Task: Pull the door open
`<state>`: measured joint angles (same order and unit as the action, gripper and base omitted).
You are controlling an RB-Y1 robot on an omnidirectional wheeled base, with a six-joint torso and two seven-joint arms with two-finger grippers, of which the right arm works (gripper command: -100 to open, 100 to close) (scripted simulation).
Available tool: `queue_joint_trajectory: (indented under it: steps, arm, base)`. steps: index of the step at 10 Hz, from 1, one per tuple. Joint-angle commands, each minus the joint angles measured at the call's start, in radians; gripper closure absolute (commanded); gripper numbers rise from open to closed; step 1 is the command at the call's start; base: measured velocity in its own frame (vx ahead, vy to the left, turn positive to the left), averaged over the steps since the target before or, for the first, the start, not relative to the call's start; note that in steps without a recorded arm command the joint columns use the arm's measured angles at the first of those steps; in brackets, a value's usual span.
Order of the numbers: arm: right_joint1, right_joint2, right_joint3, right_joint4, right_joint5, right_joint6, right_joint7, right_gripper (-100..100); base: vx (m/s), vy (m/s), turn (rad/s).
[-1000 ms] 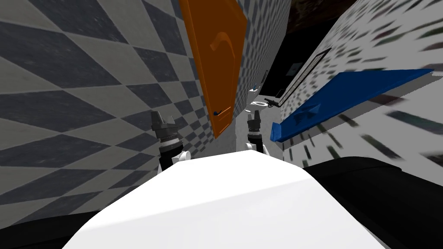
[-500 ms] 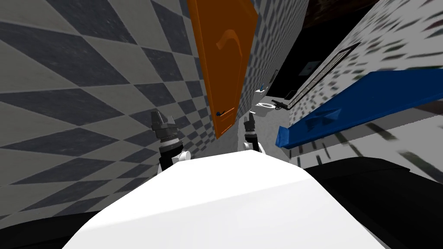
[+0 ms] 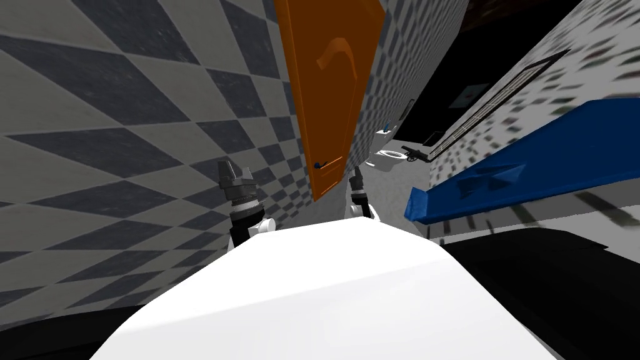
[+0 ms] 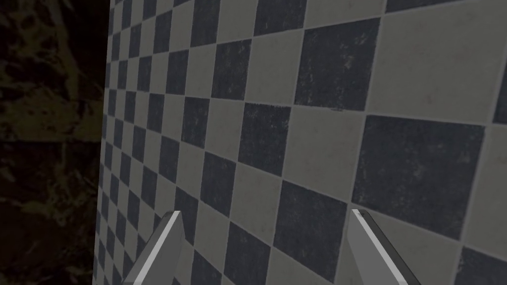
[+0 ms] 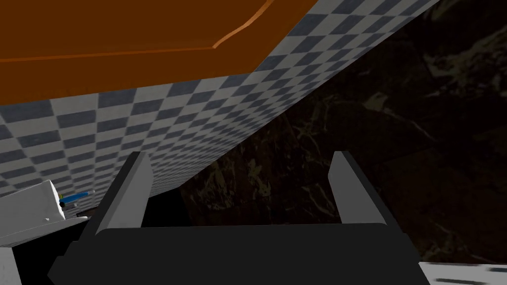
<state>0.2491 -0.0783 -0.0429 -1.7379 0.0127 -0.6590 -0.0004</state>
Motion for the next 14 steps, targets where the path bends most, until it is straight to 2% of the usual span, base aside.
queue_joint_trajectory:
  steps: [1,2,3,4,5,6,7,9,10,11,12,13,14]
  arm:
    - [-0.025,-0.008,0.003,0.050,-0.001,-0.001,-0.005,-100]
    - [-0.047,-0.016,0.005,0.088,-0.002,-0.003,-0.011,-100]
    - [-0.047,-0.016,0.005,0.111,-0.002,-0.003,-0.011,-100]
    - [-0.069,-0.024,0.006,0.139,-0.004,-0.006,-0.017,-100]
    - [-0.069,-0.024,0.006,0.159,-0.004,-0.006,-0.017,-100]
    - [-0.092,-0.032,0.008,0.197,-0.005,-0.008,-0.022,-100]
    - [-0.092,-0.032,0.008,0.208,-0.005,-0.008,-0.022,-100]
    - [-0.137,-0.047,0.011,0.280,-0.008,-0.013,-0.034,-100]
    - [-0.137,-0.047,0.011,0.305,-0.008,-0.013,-0.034,-100]
    - [-0.159,-0.055,0.013,0.328,-0.009,-0.015,-0.039,-100]
    - [-0.159,-0.055,0.013,0.354,-0.009,-0.015,-0.039,-100]
    - [-0.182,-0.062,0.015,0.382,-0.011,-0.018,-0.045,-100]
    - [-0.182,-0.062,0.015,0.402,-0.011,-0.018,-0.045,-100]
  base:
    - [0.032,-0.058,0.098]
    - [0.050,-0.078,0.201]
    - [0.033,-0.062,0.099]
    - [0.031,-0.042,0.165]
    - [0.030,-0.040,0.059]
    - [0.027,-0.051,0.105]
    - [0.020,-0.048,0.084]
    - [0.035,-0.072,0.174]
    - [0.031,-0.073,0.080]
    - [0.035,-0.070,0.119]
    - [0.022,-0.051,0.070]
    - [0.022,-0.058,0.121]
    - [0.020,-0.046,0.087]
